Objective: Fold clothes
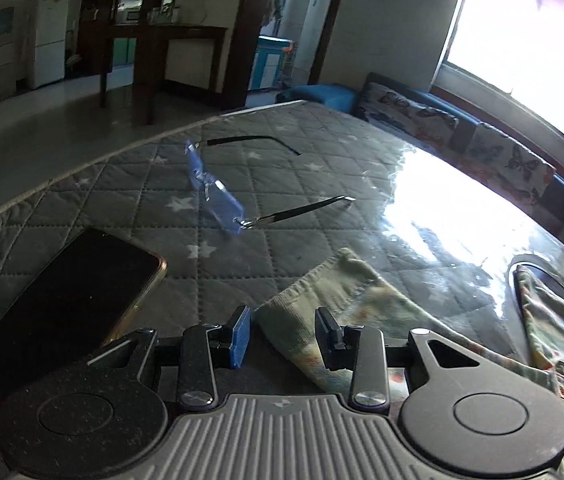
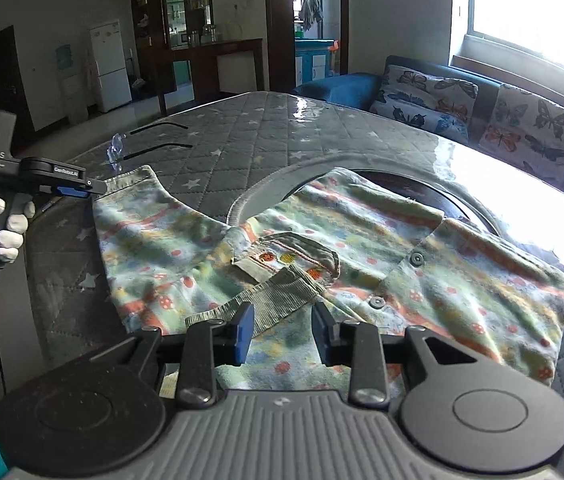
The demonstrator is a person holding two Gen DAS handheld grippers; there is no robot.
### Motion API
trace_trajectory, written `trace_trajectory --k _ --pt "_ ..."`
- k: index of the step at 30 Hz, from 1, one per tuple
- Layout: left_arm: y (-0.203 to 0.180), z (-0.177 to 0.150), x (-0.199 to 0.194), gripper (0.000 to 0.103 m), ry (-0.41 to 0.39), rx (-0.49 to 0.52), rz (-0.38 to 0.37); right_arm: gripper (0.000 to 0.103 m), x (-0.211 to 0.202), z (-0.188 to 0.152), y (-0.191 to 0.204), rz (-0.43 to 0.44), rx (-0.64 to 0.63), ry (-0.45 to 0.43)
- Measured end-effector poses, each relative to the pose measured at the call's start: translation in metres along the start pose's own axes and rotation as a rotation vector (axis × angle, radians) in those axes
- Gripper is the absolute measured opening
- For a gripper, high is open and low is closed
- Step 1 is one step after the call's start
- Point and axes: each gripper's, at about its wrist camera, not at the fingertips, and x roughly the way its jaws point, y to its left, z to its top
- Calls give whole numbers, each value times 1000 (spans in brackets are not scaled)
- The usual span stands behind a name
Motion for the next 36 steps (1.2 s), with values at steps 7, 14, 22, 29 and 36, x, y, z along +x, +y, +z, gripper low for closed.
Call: trace_trajectory --k 7,14,22,29,36 --pt "1 1 5 13 -1 -22 -29 33 -7 -3 -1 -9 16 -15" --pt "-10 9 -26 8 -59 -24 -132 33 -18 -8 -8 -29 46 -40" --pt "-91 17 -94 8 -122 151 -463 33 -38 -16 -23 -70 89 -95" --pt "-174 -7 -126 8 -81 324 -761 33 -59 -35 -45 -126 163 -138" --pt "-239 -47 -119 8 31 444 -894 33 -75 -56 -64 -179 229 -142"
